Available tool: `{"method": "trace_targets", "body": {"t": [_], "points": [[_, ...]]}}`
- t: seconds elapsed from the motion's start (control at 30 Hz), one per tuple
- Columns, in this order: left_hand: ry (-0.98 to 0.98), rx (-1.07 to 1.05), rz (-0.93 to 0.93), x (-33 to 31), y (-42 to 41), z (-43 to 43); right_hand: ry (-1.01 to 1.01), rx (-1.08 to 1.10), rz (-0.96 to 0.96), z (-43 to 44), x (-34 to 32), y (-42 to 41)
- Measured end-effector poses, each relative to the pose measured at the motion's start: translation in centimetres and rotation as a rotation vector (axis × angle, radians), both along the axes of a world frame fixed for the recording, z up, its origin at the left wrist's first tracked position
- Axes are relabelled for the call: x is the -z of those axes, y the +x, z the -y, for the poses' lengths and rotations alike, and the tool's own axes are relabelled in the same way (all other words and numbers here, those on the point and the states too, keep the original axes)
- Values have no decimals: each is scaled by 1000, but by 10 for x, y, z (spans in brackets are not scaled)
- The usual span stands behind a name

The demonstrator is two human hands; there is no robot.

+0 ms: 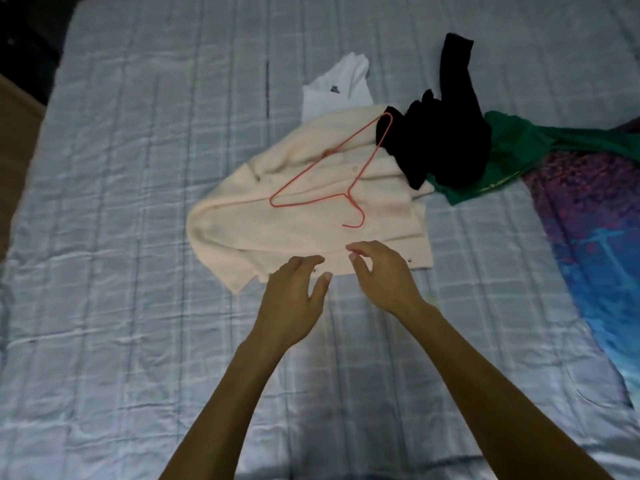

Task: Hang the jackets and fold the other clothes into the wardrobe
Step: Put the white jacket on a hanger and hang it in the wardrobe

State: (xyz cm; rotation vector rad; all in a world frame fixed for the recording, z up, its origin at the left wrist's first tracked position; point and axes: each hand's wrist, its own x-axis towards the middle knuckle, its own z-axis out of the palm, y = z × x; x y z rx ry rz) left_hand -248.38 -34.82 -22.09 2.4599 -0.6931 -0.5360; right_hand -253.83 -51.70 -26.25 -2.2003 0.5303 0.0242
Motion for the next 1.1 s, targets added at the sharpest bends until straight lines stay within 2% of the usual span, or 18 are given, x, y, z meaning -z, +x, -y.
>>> {"method": "trace_targets", "body": {"t": [0.2,0.33,0.47,0.6,0.73,0.9,1.0,1.1], "points": [[47,14,-65,65,80,3,-109,-39,-175,34,54,73],[170,97,54,123,135,0,-169,-90,-263,51,96,129],[215,99,60,172,185,9,-439,-243,-334,67,131,181],[187,-13,118,210,237,25,-703,-379,-444,83,171,197],[240,-25,184,246,284,33,-846,-348,-324,93,200,196],[511,145,149,283,332,25,-855,-329,-109,97,200,189],[480,241,252,285,343,22,-740,-332,-73,92,190,178],[512,270,243,268,346,27,-615,-268,-80,81,170,167]]}}
